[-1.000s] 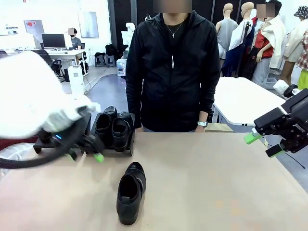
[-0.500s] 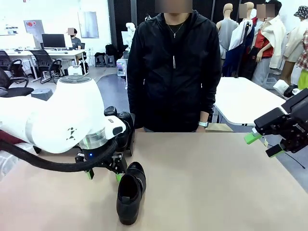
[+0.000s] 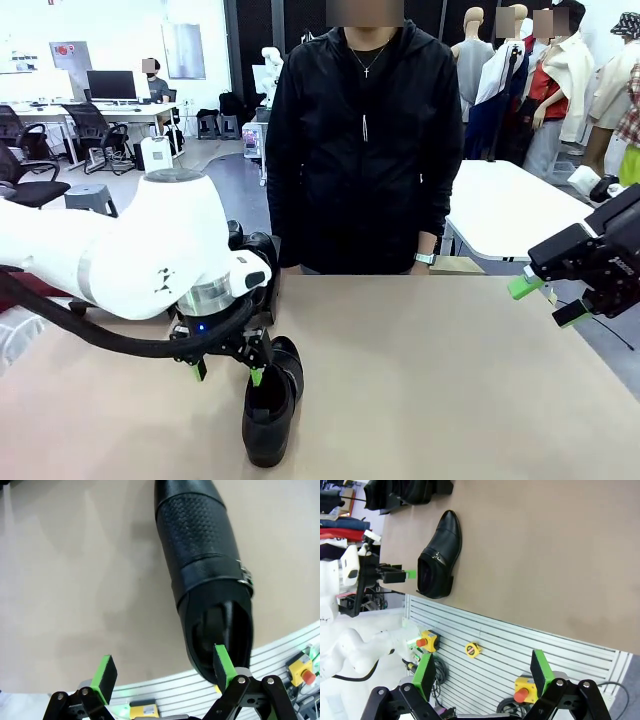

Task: Organize the shoes by placing them on the stand.
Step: Place the Shoe from the middle of the table onto the Shoes Stand.

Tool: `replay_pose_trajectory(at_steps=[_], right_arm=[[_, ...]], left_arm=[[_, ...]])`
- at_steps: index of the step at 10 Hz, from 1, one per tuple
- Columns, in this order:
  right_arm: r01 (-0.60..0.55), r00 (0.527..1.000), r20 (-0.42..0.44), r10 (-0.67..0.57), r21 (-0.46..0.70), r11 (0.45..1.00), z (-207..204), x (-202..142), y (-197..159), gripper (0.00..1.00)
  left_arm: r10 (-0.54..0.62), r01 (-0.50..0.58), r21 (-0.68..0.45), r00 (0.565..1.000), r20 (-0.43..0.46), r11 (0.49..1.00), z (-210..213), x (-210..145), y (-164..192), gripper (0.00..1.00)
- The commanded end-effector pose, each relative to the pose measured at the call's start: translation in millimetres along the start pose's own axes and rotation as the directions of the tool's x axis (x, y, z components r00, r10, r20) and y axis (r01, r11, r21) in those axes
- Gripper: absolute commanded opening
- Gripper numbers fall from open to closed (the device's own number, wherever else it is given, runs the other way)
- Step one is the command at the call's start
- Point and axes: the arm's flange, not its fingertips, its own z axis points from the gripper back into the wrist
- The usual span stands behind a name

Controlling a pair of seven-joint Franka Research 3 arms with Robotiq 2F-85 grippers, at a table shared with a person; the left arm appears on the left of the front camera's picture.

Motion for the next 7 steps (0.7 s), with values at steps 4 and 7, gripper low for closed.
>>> replay_pose_trajectory(at_steps=[4,7], right_arm=[[0.024,1.000,0.002,-0.024,0.021,0.999,2,0,3,1.00],[0.024,1.000,0.002,-0.024,0.021,0.999,2,0,3,1.00]], left_arm=[[0.003,-0.006,0.063,0.998,0.062,0.998,-60,17,-10,1.00],[0.015,-0.020,0.066,0.997,0.082,0.998,-58,17,-8,0.00]])
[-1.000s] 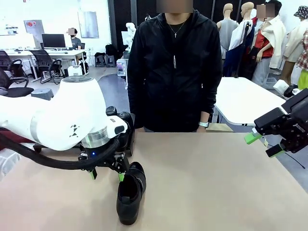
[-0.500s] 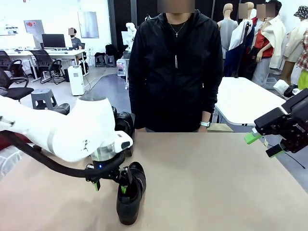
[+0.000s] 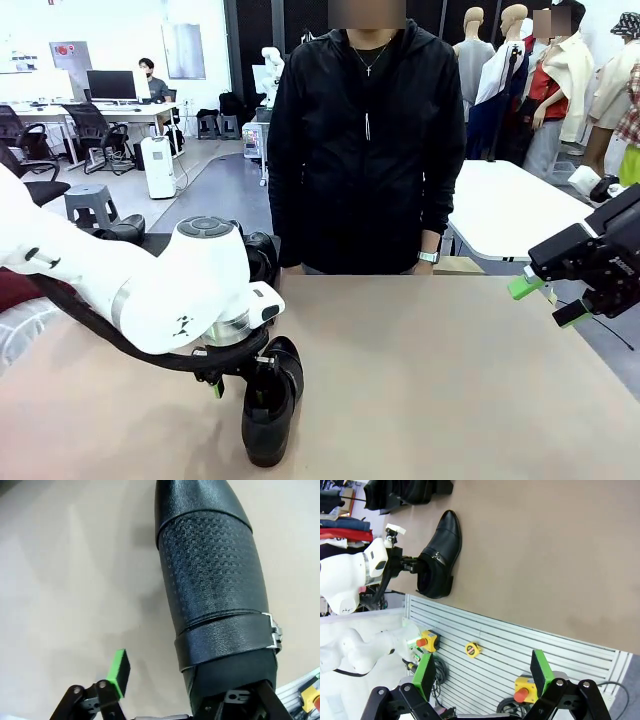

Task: Organize the shoes by placing them on the stand.
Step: Place the Shoe from the middle of the table onto the Shoes Stand.

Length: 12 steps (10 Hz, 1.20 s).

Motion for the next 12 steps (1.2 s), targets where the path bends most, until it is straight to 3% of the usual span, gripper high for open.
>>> replay_pose_trajectory(at_steps=[1,7,10,11,12], right_arm=[[0.024,1.000,0.002,-0.024,0.021,1.000,2,0,3,1.00],[0.024,1.000,0.002,-0.024,0.021,1.000,2,0,3,1.00],[0.024,1.000,0.002,-0.024,0.021,1.000,2,0,3,1.00],[0.024,1.000,0.002,-0.024,0.021,1.000,2,0,3,1.00],[0.024,1.000,0.002,-0.024,0.021,1.000,2,0,3,1.00]], left_arm=[[0.025,-0.026,0.028,0.999,0.026,0.999,-1,1,-1,0.00],[-0.013,0.013,-0.004,1.000,0.028,1.000,5,-5,-2,0.00],[-0.173,0.178,-0.096,0.983,0.063,0.979,45,-22,6,0.00],[-0.258,0.278,-0.133,0.955,0.145,0.952,83,-38,20,0.00],[-0.270,0.309,-0.115,0.925,0.269,0.944,119,-54,40,0.00]])
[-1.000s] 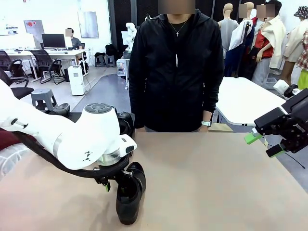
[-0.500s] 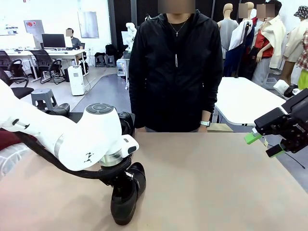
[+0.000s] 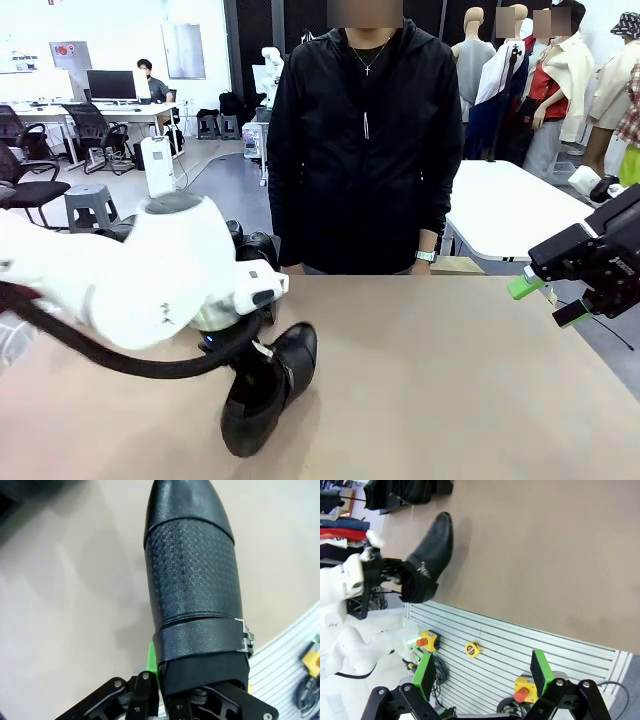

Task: Organize the shoes by placing them on the stand.
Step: Place the Shoe from the middle of the table onto the Shoes Stand.

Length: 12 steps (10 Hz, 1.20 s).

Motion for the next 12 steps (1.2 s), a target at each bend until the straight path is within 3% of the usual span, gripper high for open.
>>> replay_pose_trajectory(at_steps=[1,3,4,6,8,9,10,12], right_arm=[[0.023,1.000,0.003,-0.023,0.021,1.000,2,0,3,1.00],[0.023,1.000,0.003,-0.023,0.021,1.000,2,0,3,1.00],[0.023,1.000,0.003,-0.023,0.021,1.000,2,0,3,1.00],[0.023,1.000,0.003,-0.023,0.021,1.000,2,0,3,1.00],[0.023,1.000,0.003,-0.023,0.021,1.000,2,0,3,1.00],[0.023,1.000,0.003,-0.023,0.021,1.000,2,0,3,1.00],[0.023,1.000,0.003,-0.023,0.021,1.000,2,0,3,1.00],[0.023,1.000,0.003,-0.023,0.021,1.000,2,0,3,1.00]], left_arm=[[-0.038,0.049,-0.041,0.971,0.235,0.998,88,-46,46,0.00],[0.083,-0.075,-0.036,0.926,0.369,0.997,131,-66,104,0.00],[0.230,-0.234,-0.036,0.898,0.374,0.972,147,-64,151,0.00],[0.313,-0.337,0.000,0.874,0.372,0.941,166,-53,223,0.00],[0.348,-0.372,0.019,0.883,0.316,0.928,168,-42,282,0.00],[0.440,-0.435,-0.071,0.871,0.221,0.898,168,-44,290,0.00],[0.366,-0.390,0.002,0.866,0.341,0.921,172,-59,278,0.00],[0.366,-0.390,0.002,0.866,0.341,0.921,172,-59,278,0.00]])
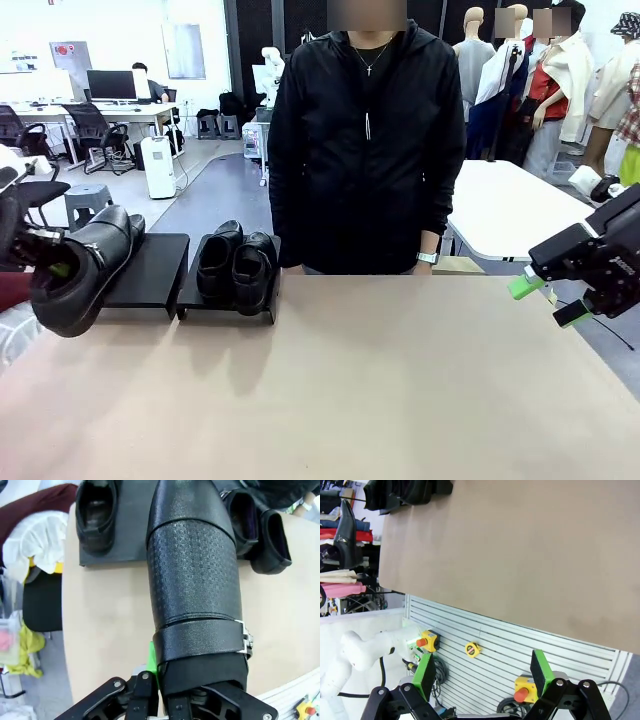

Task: Organize the shoes by placing them on the stand.
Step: Place the Shoe from the middle of the table onto the Shoes Stand.

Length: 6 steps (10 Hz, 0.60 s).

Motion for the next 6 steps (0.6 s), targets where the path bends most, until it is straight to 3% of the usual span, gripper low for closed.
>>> replay_pose_trajectory(at_steps=[1,3,5,6], right_arm=[[0.022,1.000,0.003,-0.022,0.021,1.000,1,0,4,1.00],[0.022,1.000,0.003,-0.022,0.021,1.000,1,0,4,1.00],[0.022,1.000,0.003,-0.022,0.021,1.000,1,0,4,1.00],[0.022,1.000,0.003,-0.022,0.021,1.000,1,0,4,1.00]], left_arm=[[-0.003,0.004,-0.008,0.999,0.043,1.000,8,-3,-4,0.00],[-0.011,0.011,0.000,1.000,0.012,1.000,5,1,-5,0.00],[0.032,-0.032,-0.006,0.999,-0.028,0.999,-8,62,-1,0.00],[-0.020,0.021,0.034,1.000,-0.009,0.999,-22,94,-4,0.00]])
